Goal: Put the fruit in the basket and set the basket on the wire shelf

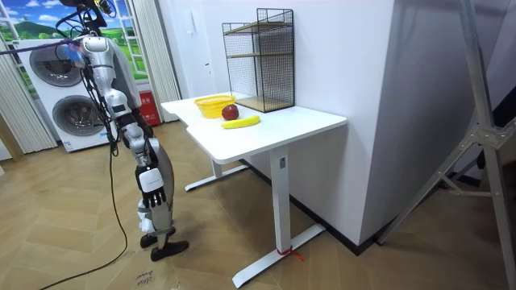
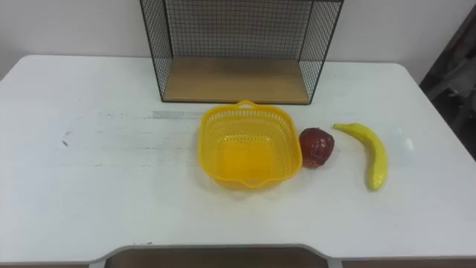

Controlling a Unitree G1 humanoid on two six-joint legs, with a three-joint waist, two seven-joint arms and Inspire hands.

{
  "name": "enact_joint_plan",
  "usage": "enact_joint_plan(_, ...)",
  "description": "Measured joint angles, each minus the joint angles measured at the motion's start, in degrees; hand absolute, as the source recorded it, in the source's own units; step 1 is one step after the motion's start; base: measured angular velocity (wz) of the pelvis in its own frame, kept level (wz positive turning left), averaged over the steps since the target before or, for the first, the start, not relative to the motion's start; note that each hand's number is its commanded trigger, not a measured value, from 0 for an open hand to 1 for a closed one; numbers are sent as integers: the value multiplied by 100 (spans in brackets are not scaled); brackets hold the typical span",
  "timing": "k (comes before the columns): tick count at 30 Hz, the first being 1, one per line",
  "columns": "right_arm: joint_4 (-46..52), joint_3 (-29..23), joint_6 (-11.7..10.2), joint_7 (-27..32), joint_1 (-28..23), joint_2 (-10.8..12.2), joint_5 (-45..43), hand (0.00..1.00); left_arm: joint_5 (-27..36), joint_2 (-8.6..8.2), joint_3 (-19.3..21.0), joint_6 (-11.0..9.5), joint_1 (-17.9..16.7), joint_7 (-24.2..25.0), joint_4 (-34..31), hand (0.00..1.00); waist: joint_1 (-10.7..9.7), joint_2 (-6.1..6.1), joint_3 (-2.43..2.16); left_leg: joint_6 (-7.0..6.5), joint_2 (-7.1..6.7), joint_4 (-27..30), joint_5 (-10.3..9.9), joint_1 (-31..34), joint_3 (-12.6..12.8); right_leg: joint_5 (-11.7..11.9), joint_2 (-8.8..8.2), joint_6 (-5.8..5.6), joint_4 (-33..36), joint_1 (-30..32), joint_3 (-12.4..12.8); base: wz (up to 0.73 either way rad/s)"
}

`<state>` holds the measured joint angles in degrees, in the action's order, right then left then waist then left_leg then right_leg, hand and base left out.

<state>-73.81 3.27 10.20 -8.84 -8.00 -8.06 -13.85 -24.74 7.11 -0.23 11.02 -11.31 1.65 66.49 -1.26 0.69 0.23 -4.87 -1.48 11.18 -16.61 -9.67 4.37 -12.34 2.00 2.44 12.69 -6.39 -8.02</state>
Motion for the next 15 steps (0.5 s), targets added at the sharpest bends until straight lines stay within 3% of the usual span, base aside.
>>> enact_joint_plan(15, 8, -160, 86, 286, 22, -1, 382, 0, 30, 4, 40, 56, 3, -16, 5, 0, -14, 4, 3, 0, 0, -21, 0, 3, -1, 0, 4, 0, -8, 11, 8, 0)
